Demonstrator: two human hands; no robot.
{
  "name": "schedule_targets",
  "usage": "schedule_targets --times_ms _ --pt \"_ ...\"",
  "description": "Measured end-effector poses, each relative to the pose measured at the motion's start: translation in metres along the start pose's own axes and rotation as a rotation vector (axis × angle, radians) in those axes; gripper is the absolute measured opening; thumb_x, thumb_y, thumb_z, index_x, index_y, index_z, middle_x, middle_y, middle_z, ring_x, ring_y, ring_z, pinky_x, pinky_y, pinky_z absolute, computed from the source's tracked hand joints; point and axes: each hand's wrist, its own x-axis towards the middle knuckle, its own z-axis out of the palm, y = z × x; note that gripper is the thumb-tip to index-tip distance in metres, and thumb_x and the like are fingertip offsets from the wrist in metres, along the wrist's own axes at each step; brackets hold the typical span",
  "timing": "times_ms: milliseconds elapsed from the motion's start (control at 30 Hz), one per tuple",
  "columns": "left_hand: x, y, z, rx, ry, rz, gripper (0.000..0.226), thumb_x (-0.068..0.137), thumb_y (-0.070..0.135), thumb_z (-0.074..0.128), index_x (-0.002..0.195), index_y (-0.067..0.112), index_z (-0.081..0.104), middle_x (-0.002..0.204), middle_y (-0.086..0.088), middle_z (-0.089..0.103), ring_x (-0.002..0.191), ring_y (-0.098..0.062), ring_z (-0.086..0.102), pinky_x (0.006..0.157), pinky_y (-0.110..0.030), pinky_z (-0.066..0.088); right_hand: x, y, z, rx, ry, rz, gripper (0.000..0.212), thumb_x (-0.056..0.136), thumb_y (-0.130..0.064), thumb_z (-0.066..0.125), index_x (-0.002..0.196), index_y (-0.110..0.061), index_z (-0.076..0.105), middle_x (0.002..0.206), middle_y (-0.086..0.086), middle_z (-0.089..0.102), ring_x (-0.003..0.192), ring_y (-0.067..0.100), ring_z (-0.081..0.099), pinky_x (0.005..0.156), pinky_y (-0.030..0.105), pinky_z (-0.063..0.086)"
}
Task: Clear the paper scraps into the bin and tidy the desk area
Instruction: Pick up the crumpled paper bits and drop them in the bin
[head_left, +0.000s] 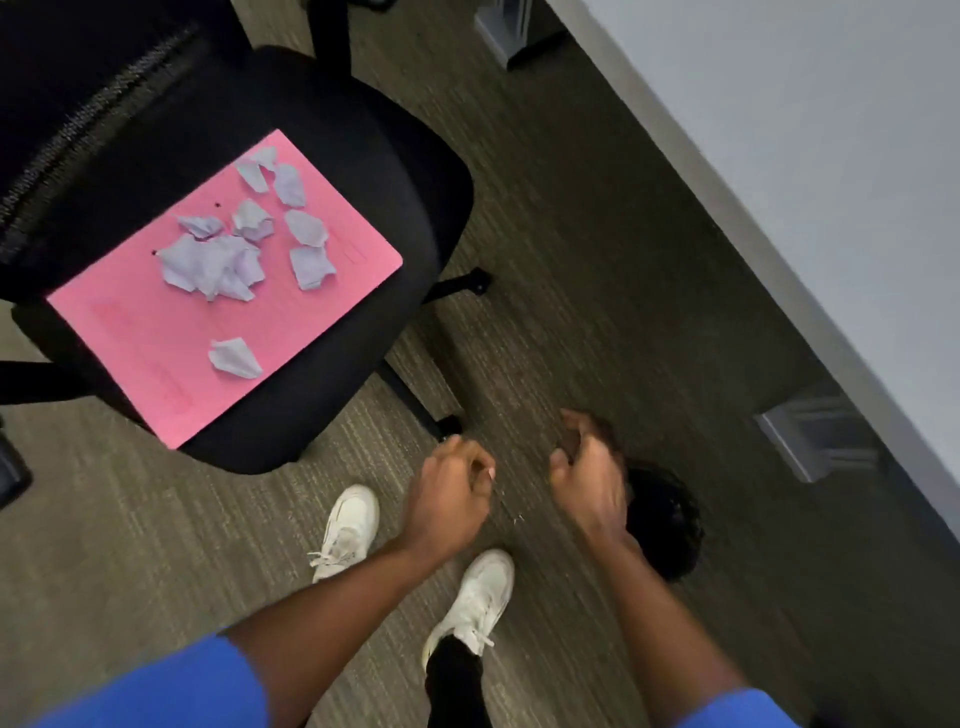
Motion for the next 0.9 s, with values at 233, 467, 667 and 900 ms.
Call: schedule_targets --times_ms 233,467,667,900 --pt "0.022 -0.038 -0.141 0.07 0.581 -0.141 0.049 0.085 0.031 0.08 0.124 0.019 0.053 0.131 -0.001 0.048 0.127 -0.026 0.05 0.087 -0.047 0.057 0.008 -0.138 -0.002 0.021 0.044 -0.387 0.057 0.093 -0.029 0.076 0.143 -0.032 0.048 0.136 -0.001 0.055 0.114 0.015 0.065 0.098 0.044 0.057" --pt "0.049 -0.092 -0.212 0.135 0.602 -0.399 0.101 0.072 0.04 0.095 0.147 0.004 0.036 0.16 -0.024 0.022 0.14 -0.041 0.03 0.1 -0.052 0.052 0.026 -0.244 0.021 -0.012 -0.017 -0.554 0.08 0.085 -0.045 0.084 0.151 -0.04 0.038 0.145 -0.006 0.046 0.113 0.01 0.063 0.087 0.032 0.061" --pt "0.074 -0.116 -0.228 0.006 0.555 -0.445 0.124 0.071 0.036 0.098 0.161 0.008 0.018 0.17 -0.023 -0.006 0.153 -0.047 0.019 0.118 -0.057 0.041 0.044 -0.309 0.057 -0.148 -0.149 -0.624 0.1 0.081 -0.039 0.09 0.158 -0.047 0.026 0.164 -0.005 0.023 0.129 0.025 0.061 0.098 0.05 0.062" --pt "0.107 -0.118 -0.25 -0.034 0.58 -0.328 0.135 0.071 0.02 0.099 0.168 0.021 0.004 0.173 -0.011 -0.018 0.155 -0.046 0.021 0.116 -0.052 0.046 0.064 -0.365 0.078 -0.402 -0.12 -0.699 0.105 0.081 -0.033 0.091 0.161 -0.042 0.024 0.175 0.004 0.008 0.156 0.035 0.03 0.111 0.055 0.051"
